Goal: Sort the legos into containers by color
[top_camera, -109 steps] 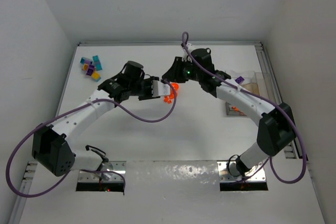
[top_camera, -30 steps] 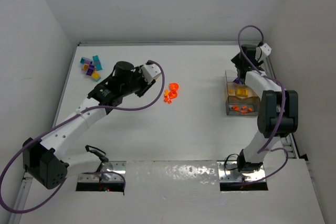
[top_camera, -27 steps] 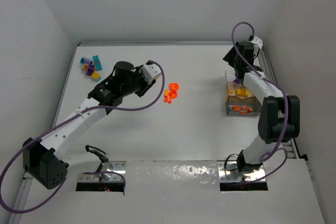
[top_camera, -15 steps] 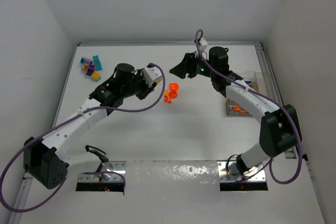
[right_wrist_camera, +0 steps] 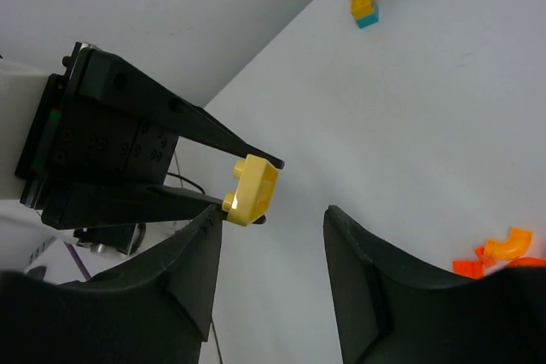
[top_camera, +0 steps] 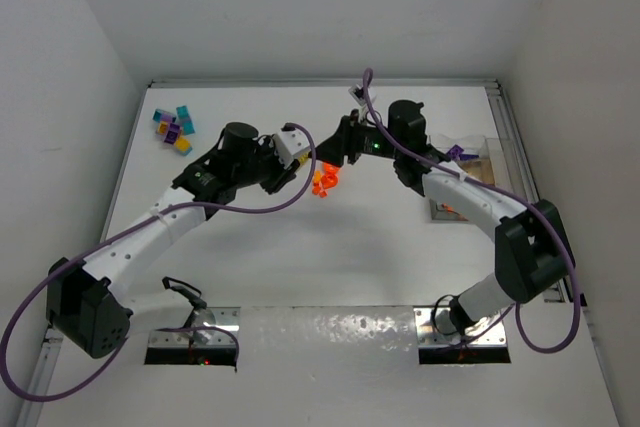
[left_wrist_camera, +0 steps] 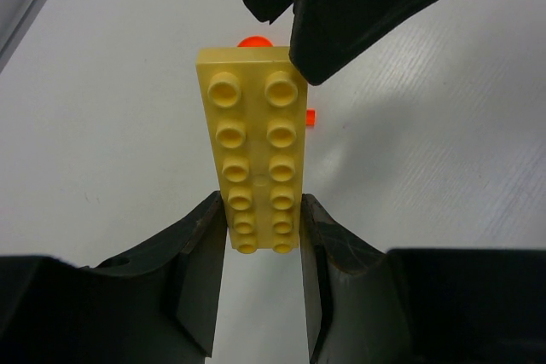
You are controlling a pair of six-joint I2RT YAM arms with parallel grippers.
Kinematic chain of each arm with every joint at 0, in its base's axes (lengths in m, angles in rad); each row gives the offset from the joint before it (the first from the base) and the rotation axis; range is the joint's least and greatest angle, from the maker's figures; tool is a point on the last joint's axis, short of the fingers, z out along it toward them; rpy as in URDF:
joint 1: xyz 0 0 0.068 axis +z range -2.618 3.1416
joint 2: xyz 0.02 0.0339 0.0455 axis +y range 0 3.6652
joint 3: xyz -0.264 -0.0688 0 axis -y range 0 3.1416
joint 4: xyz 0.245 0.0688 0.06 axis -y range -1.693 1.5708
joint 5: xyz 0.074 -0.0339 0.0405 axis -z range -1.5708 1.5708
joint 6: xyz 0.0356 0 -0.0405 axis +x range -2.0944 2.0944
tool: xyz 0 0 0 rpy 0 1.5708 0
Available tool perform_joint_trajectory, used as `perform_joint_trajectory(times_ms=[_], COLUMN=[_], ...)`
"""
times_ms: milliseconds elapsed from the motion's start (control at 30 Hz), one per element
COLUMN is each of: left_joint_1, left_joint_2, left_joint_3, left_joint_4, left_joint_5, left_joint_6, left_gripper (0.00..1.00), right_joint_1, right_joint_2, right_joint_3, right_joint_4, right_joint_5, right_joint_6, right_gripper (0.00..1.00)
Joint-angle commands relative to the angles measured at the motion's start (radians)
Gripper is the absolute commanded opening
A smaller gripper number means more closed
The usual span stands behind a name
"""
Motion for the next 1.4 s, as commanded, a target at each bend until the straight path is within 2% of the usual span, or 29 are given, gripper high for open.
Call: perform_joint_trajectory(times_ms=[0,67,300,400,433,467,533,567,600,633,700,800,867,900,967,1067,1200,1267,1300,1367], left_joint_1=[0.010,0.009,0.009,0.007,0.008,0.009,0.007,0.008,0.009,0.009,0.009,0.009,0.010,0.009,0.012,0.025,0.122,0.192,0.220,0.232], left_joint_2=[0.000,0.003,0.011,0.011,0.011,0.011,0.010,0.007,0.002,-0.001,-0.013,-0.027,-0.033,-0.033,-0.026,0.003,0.074,0.138,0.220,0.311], left_joint_3=[0.038,0.047,0.044,0.050,0.050,0.050,0.044,0.041,0.037,0.024,0.014,0.009,0.012,0.010,-0.002,-0.040,-0.068,0.012,0.053,0.182], left_joint_4=[0.025,0.024,0.041,0.039,0.039,0.039,0.048,0.056,0.064,0.077,0.078,0.072,0.056,0.035,0.004,-0.071,-0.161,-0.280,-0.331,-0.425], left_joint_5=[0.031,0.034,0.025,0.015,0.014,0.012,-0.001,-0.014,-0.041,-0.051,-0.072,-0.147,-0.220,-0.247,-0.359,-0.486,-0.471,-0.424,-0.408,-0.416], left_joint_6=[-0.018,-0.013,0.001,0.007,0.008,0.010,-0.001,-0.030,-0.044,-0.056,-0.074,-0.130,-0.174,-0.192,-0.267,-0.363,-0.409,-0.407,-0.388,-0.368], left_gripper=[0.00,0.00,0.00,0.00,0.00,0.00,0.00,0.08,0.63,0.99,1.00,1.00,1.00,1.00,1.00,1.00,1.00,1.00,1.00,0.98], right_joint_1=[0.019,0.034,0.077,0.080,0.080,0.079,0.074,0.070,0.060,0.031,-0.021,-0.172,-0.303,-0.384,-0.455,-0.623,-0.748,-0.786,-0.793,-0.802], right_joint_2=[-0.037,-0.032,0.026,0.031,0.031,0.029,0.026,0.023,0.021,0.018,0.015,-0.020,-0.069,-0.084,-0.127,-0.164,-0.183,-0.184,-0.184,-0.175], right_joint_3=[-0.001,0.000,0.039,0.045,0.045,0.046,0.046,0.046,0.042,0.037,0.013,-0.072,-0.112,-0.115,-0.116,-0.123,-0.150,-0.156,-0.155,-0.152], right_joint_4=[0.070,0.075,0.102,0.093,0.084,0.079,0.046,0.035,0.024,0.010,0.003,0.026,-0.022,-0.115,-0.259,-0.396,-0.484,-0.520,-0.530,-0.547], right_joint_5=[-0.012,0.001,0.042,0.070,0.077,0.085,0.117,0.133,0.162,0.171,0.173,0.180,0.226,0.241,0.297,0.363,0.436,0.496,0.519,0.567], right_joint_6=[0.007,0.006,0.029,0.026,0.026,0.026,0.026,0.024,0.030,0.042,0.100,0.209,0.239,0.234,0.196,0.190,0.224,0.224,0.222,0.221], right_gripper=[0.50,0.49,0.37,0.21,0.09,0.02,0.00,0.00,0.00,0.00,0.00,0.00,0.00,0.00,0.00,0.00,0.00,0.00,0.00,0.00])
